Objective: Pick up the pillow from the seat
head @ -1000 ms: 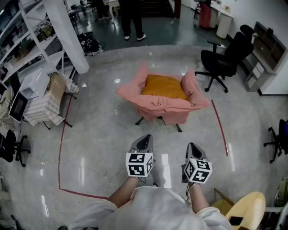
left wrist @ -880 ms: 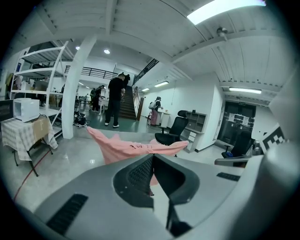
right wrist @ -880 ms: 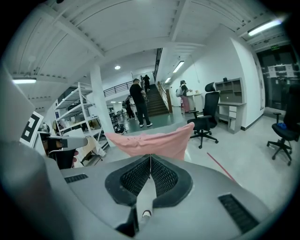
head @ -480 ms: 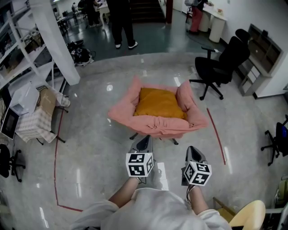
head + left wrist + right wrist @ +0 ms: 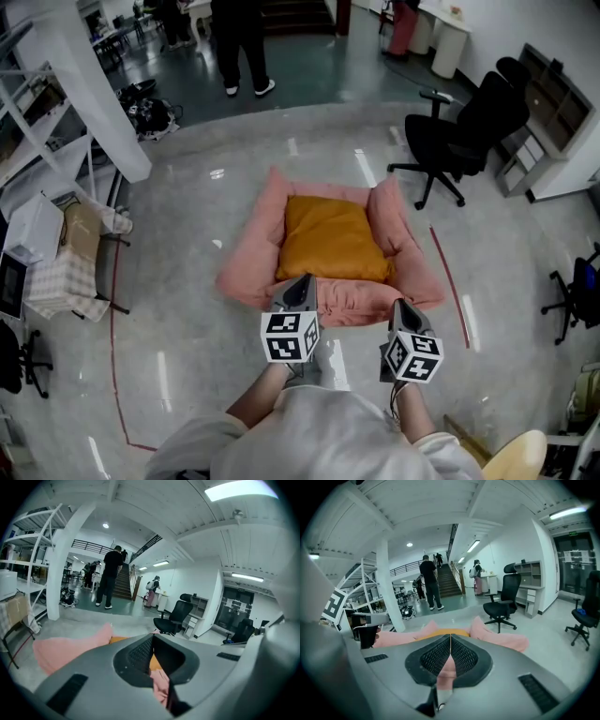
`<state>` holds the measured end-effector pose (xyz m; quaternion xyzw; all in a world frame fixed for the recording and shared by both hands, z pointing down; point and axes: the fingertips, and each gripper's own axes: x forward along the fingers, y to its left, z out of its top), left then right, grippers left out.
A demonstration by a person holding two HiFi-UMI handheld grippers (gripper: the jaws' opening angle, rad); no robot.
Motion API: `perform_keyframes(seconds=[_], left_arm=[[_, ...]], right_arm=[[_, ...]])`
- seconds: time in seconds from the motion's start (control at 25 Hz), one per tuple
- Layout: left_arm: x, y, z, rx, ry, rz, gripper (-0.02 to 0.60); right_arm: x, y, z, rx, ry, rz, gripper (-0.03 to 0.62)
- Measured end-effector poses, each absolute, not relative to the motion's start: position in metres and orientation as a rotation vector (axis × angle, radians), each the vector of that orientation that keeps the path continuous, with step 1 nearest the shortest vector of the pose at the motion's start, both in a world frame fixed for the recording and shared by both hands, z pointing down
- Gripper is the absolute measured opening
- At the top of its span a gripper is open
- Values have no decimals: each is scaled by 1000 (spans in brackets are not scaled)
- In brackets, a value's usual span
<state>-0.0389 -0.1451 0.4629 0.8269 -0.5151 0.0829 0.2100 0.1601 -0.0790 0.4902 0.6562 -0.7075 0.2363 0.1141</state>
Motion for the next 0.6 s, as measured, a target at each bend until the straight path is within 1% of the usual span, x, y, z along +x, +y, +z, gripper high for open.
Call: perform_keyframes(seconds=[0.32, 0.6], left_arm=[[-53, -235, 461, 2293, -1406, 202, 8], [-53, -273, 474, 2267, -1391, 238, 8]], right_arm=[[147, -160, 488, 1903, -2044, 676, 29], [154, -196, 498, 1895, -2014, 727, 29]])
